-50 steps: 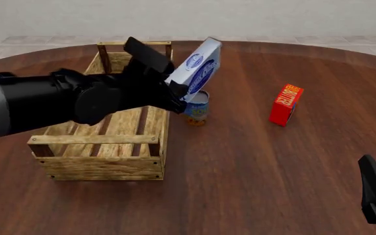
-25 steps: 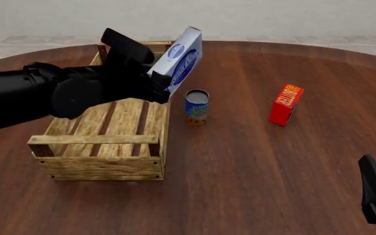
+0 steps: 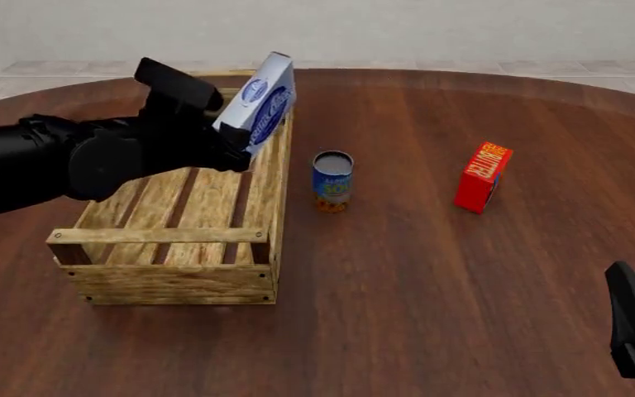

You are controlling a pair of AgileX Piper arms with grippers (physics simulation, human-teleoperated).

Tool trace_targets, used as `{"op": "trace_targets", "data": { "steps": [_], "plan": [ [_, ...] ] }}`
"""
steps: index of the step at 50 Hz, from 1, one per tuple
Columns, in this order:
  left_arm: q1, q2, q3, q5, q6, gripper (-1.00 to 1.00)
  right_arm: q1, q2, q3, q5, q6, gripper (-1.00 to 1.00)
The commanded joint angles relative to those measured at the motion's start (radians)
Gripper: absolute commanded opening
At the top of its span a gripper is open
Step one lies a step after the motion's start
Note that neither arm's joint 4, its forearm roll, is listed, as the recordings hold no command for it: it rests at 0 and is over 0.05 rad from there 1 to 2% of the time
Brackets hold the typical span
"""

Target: Pick up the cream cheese and put it in the tray.

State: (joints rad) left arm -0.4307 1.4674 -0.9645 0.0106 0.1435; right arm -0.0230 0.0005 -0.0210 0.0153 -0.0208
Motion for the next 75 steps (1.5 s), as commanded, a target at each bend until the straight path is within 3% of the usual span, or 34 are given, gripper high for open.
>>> {"op": "trace_targets", "data": {
  "steps": [1, 15, 31, 41, 58, 75],
  "plan": [
    [0.059, 0.022, 0.006, -0.02, 0.013, -1.0, 0.0, 0.0, 0.0, 0.0, 0.001, 1.0],
    [0.112, 0.072, 0.008, -0.042, 0.011, -1.0, 0.0, 0.0, 0.0, 0.0, 0.002, 1.0],
    [0.147, 0.147, -0.05, -0.022, 0.029, -1.0, -0.001, 0.0, 0.0, 0.0, 0.003, 1.0],
    [0.143, 0.206, -0.066, -0.02, -0.007, -1.0, -0.002, 0.0, 0.0, 0.002, 0.002, 1.0],
    [0.197, 0.28, -0.097, -0.037, 0.043, -1.0, -0.004, 0.0, 0.0, 0.003, 0.002, 1.0],
    [0.198, 0.33, -0.157, -0.014, 0.047, -1.0, -0.004, 0.0, 0.0, 0.003, 0.005, 1.0]
  ]
}}
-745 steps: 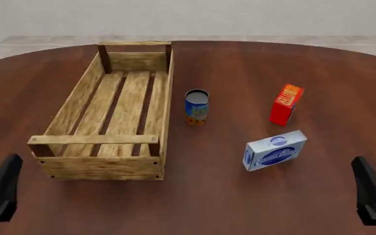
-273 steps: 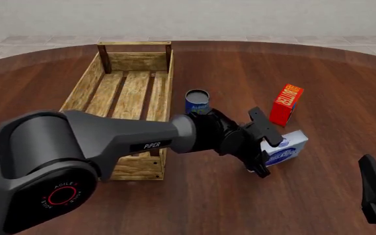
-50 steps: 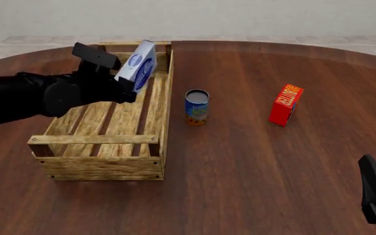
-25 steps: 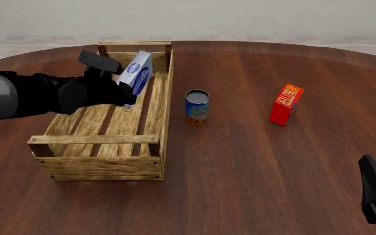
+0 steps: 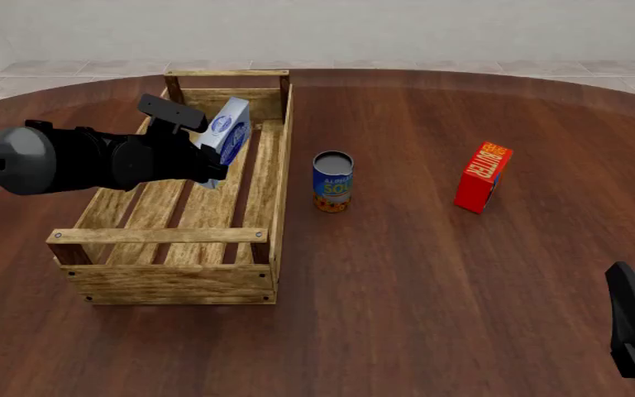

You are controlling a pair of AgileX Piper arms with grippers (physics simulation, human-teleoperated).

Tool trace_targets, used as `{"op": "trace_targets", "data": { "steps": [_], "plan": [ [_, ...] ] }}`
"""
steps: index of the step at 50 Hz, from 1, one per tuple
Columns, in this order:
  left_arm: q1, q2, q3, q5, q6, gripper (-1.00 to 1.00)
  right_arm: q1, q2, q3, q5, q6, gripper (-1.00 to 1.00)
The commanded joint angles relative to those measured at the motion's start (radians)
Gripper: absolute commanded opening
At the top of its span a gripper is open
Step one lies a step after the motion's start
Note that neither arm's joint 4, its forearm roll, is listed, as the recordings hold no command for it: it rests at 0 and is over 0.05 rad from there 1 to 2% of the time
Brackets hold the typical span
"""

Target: Pick up the cream cheese and put it in the tray.

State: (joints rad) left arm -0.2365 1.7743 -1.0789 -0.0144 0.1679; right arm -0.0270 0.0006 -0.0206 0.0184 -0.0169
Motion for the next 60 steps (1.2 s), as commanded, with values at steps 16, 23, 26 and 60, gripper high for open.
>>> {"op": "trace_targets", "data": {
  "steps": [16, 23, 26, 60],
  "plan": [
    [0.025, 0.082, -0.082, 0.019, 0.027, -1.0, 0.001, 0.0, 0.0, 0.001, 0.002, 1.0],
    [0.027, 0.102, -0.082, 0.009, 0.033, -1.0, 0.0, 0.0, 0.0, 0.001, 0.003, 1.0],
    [0.025, 0.108, -0.081, 0.007, 0.024, -1.0, 0.0, 0.0, 0.0, 0.001, 0.003, 1.0],
    [0.013, 0.174, -0.061, -0.026, -0.008, -1.0, 0.0, 0.0, 0.001, 0.003, 0.004, 1.0]
  ]
}}
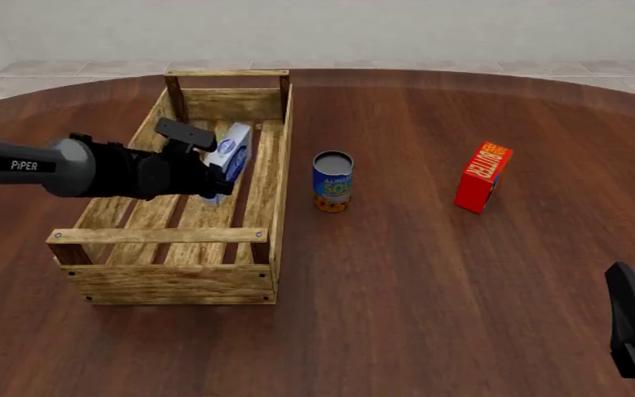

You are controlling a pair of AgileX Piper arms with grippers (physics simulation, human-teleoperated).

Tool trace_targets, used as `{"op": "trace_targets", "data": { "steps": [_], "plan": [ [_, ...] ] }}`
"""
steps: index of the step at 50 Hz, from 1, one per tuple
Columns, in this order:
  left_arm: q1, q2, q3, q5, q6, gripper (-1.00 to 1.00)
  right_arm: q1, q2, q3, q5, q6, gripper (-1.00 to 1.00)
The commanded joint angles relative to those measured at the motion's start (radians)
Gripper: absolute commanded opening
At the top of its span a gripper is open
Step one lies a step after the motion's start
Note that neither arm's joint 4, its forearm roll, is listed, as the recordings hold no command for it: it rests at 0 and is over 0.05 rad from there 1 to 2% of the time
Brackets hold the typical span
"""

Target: Pick up the cream cheese and put it in the tray.

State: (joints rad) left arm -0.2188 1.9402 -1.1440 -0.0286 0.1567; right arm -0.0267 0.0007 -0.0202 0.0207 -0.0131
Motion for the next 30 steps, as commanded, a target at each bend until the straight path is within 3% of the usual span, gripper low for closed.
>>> {"op": "trace_targets", "data": {
  "steps": [1, 30],
  "plan": [
    [-0.004, 0.009, 0.006, -0.012, 0.006, -1.0, -0.001, 0.0, 0.0, 0.001, 0.0, 1.0],
    [-0.011, 0.065, 0.073, -0.081, -0.008, -1.0, -0.004, 0.0, 0.0, 0.001, 0.0, 1.0]
  ]
}}
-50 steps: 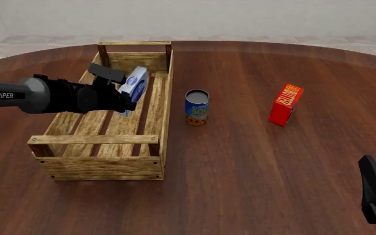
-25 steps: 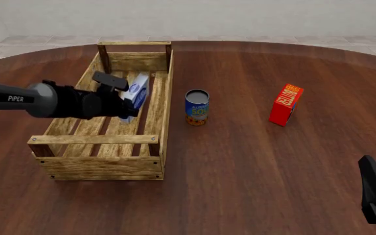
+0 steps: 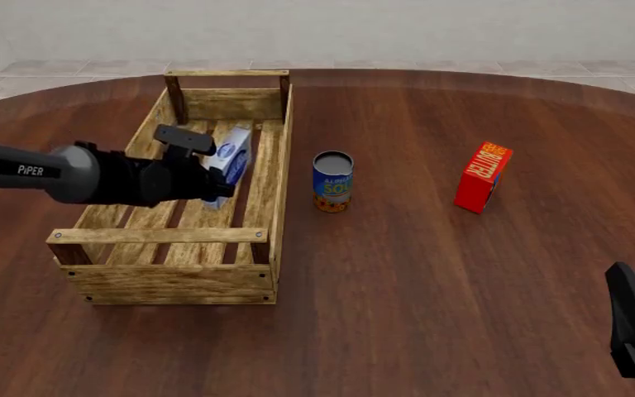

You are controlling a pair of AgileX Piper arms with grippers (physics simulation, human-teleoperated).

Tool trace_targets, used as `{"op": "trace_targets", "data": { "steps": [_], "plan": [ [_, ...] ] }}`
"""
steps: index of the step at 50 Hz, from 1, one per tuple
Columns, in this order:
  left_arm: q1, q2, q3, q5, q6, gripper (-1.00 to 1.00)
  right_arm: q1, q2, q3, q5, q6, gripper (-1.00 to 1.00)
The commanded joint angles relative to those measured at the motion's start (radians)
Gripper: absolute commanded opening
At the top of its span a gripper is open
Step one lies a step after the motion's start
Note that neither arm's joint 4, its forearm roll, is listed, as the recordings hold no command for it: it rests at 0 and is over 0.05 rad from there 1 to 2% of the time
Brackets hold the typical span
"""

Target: Pick up the cream cheese and put it in the tray.

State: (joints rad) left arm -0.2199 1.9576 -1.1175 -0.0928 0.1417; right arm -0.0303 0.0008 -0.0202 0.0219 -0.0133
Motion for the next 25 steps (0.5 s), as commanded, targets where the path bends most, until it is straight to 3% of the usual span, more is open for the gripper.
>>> {"op": "trace_targets", "data": {
  "steps": [1, 4, 5, 25],
  "plan": [
    [-0.012, 0.048, 0.048, -0.018, 0.004, -1.0, 0.0, 0.0, 0.0, 0.0, 0.0, 1.0],
    [-0.012, 0.049, 0.049, -0.018, 0.007, -1.0, 0.0, 0.0, 0.0, 0.0, 0.0, 1.0],
    [-0.009, 0.047, 0.048, -0.017, 0.011, 1.0, 0.0, 0.0, 0.0, 0.0, 0.0, 1.0],
    [-0.012, -0.008, 0.042, 0.01, 0.013, 1.0, 0.001, 0.0, 0.0, 0.0, 0.001, 1.0]
  ]
}}
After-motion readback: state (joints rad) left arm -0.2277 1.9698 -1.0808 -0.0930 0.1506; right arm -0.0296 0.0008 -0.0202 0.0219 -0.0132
